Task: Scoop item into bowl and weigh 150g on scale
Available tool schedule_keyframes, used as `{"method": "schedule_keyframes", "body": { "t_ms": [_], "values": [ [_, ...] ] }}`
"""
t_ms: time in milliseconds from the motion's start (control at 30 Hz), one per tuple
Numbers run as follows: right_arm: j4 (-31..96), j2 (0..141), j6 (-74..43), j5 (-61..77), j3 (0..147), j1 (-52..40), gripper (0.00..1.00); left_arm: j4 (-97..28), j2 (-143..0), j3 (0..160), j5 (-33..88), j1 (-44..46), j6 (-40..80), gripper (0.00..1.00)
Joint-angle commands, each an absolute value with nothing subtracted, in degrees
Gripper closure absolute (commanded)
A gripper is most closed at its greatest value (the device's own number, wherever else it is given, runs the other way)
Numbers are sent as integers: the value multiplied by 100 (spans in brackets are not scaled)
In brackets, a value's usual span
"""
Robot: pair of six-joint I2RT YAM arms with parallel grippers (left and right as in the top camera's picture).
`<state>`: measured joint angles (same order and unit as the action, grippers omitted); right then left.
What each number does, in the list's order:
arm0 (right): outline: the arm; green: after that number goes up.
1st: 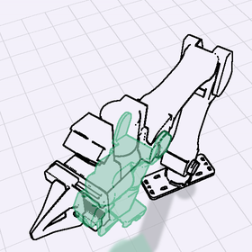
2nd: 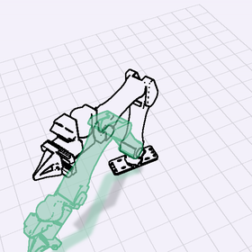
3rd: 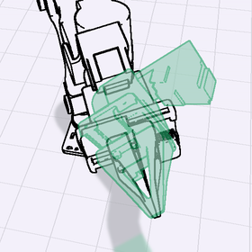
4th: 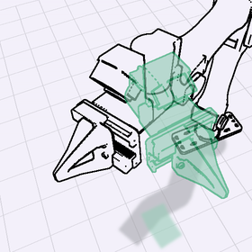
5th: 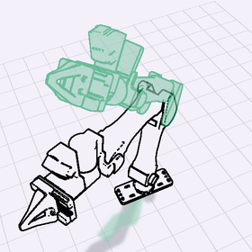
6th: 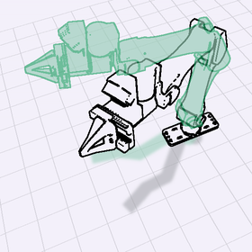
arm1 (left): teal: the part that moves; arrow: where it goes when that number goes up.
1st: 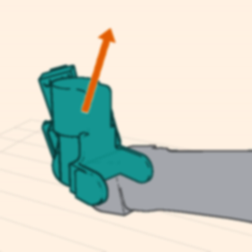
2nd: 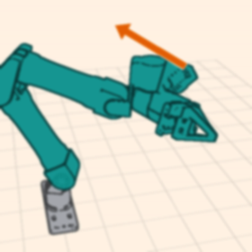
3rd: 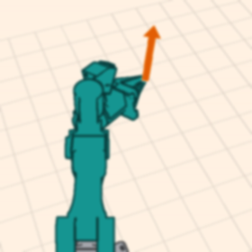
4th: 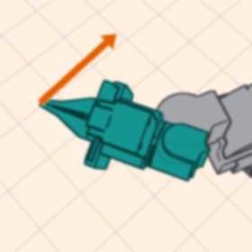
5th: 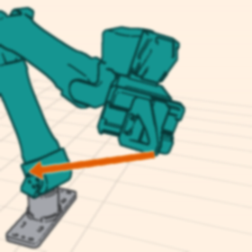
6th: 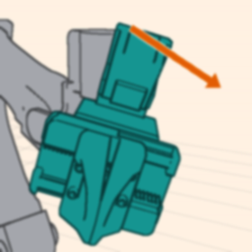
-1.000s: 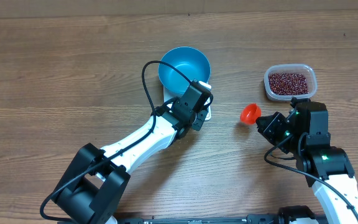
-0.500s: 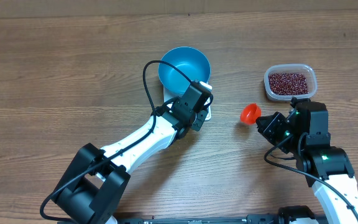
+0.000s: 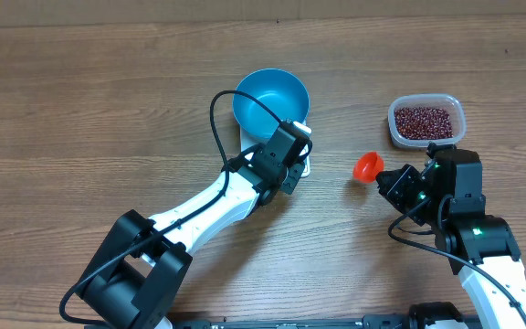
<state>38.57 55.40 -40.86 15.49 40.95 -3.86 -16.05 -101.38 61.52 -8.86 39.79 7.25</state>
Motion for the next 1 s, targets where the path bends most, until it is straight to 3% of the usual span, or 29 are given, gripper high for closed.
{"method": "schedule_keyframes", "body": {
  "t_ms": [0, 967],
  "values": [
    [3802, 5474, -4040, 1457, 4261, -405, 96, -1562, -10191, 6095, -967, 4040, 589, 96],
    [3804, 5478, -4042, 1328, 4261, -405, 96, -1306, -10733, 6086, -819, 4042, 484, 96]
  ]
}}
